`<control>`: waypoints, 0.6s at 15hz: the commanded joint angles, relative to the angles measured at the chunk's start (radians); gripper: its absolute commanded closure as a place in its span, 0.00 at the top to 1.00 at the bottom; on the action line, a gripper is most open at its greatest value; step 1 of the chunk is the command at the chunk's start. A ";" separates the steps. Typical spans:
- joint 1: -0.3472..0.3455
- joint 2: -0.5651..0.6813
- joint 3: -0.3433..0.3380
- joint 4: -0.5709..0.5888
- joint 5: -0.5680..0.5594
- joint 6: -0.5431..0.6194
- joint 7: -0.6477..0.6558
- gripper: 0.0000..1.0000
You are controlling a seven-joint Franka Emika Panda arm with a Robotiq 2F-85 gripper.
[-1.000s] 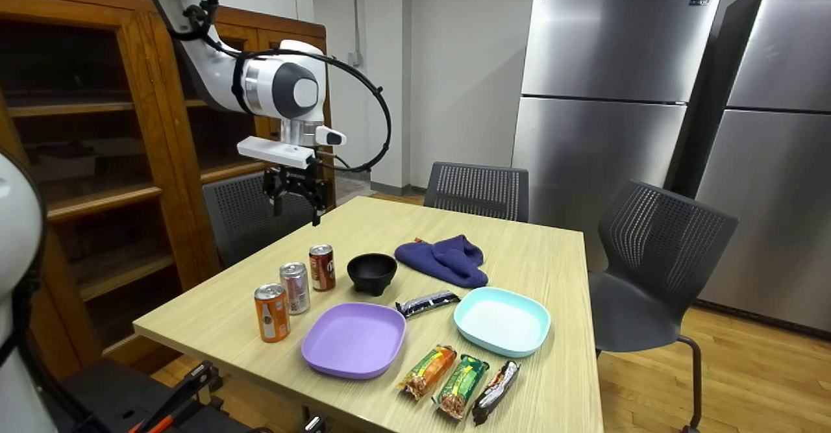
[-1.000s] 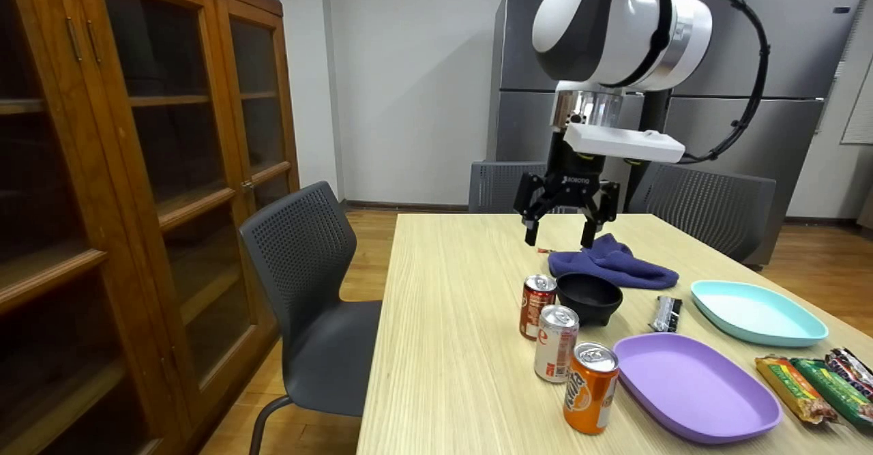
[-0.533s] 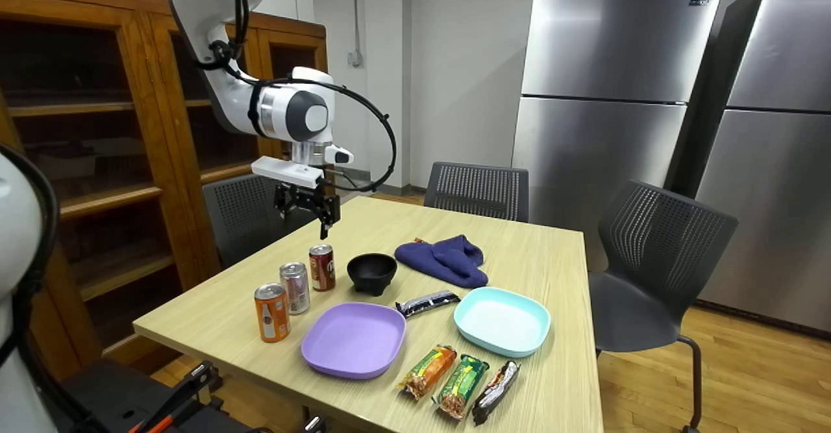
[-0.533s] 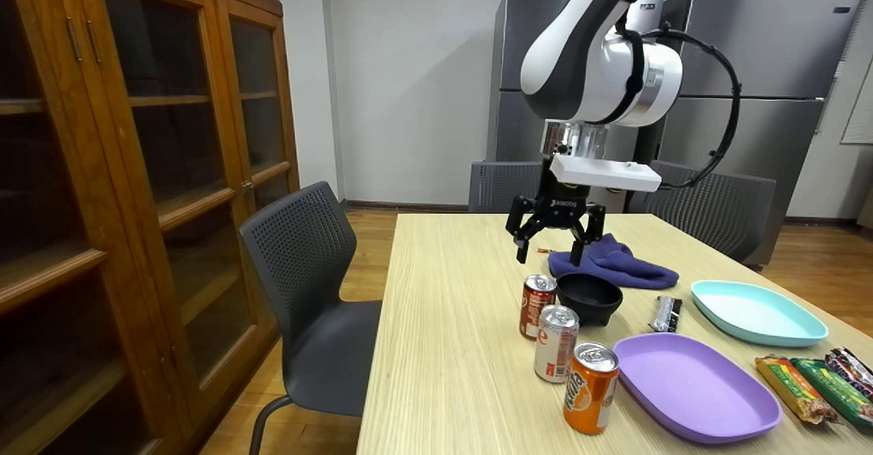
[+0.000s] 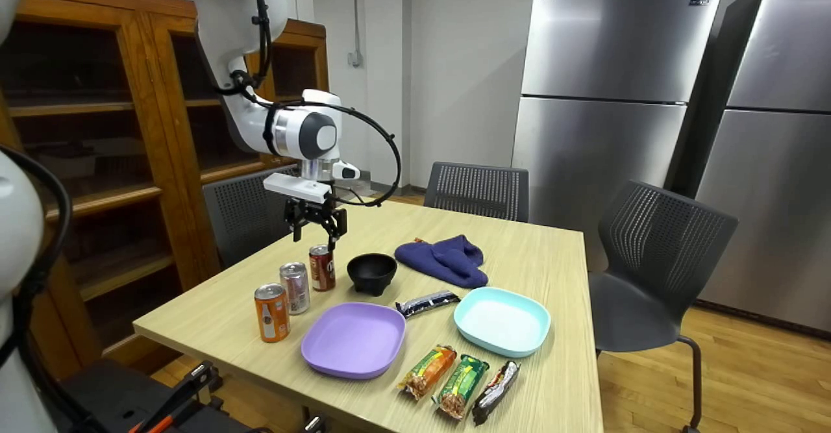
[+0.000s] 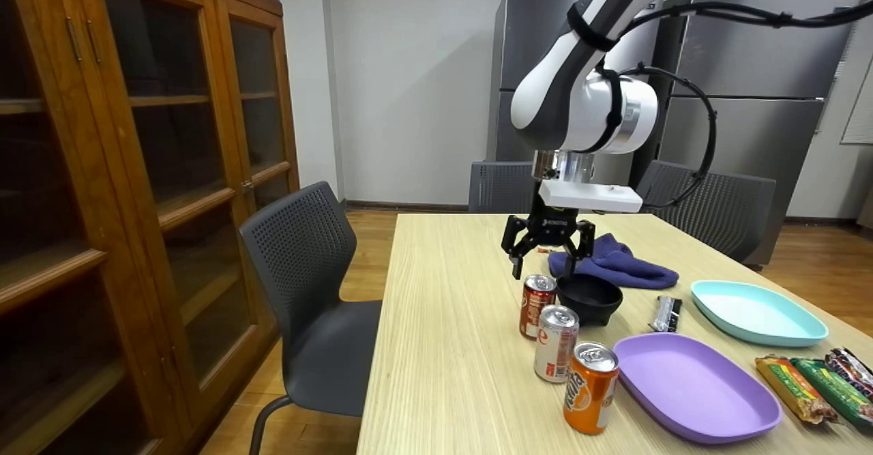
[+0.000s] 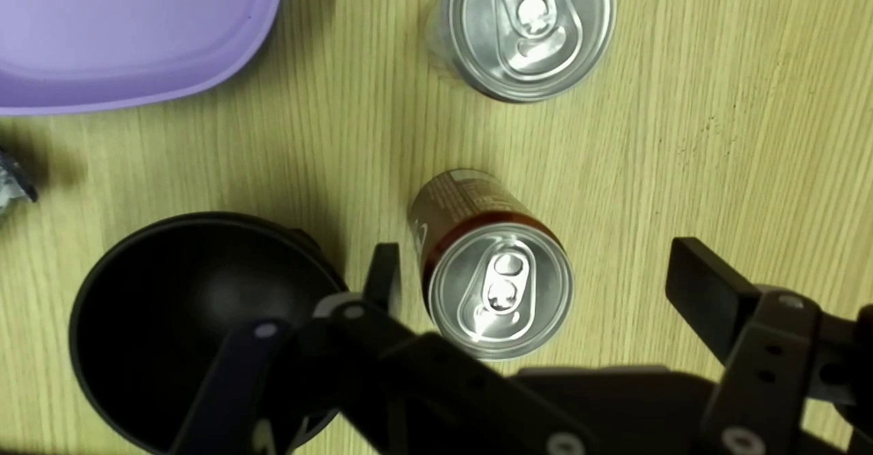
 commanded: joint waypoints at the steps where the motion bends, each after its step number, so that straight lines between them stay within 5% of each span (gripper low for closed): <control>1: 0.031 0.055 -0.017 0.065 -0.036 -0.009 0.060 1.00; 9: 0.073 0.108 -0.049 0.116 -0.075 -0.016 0.125 1.00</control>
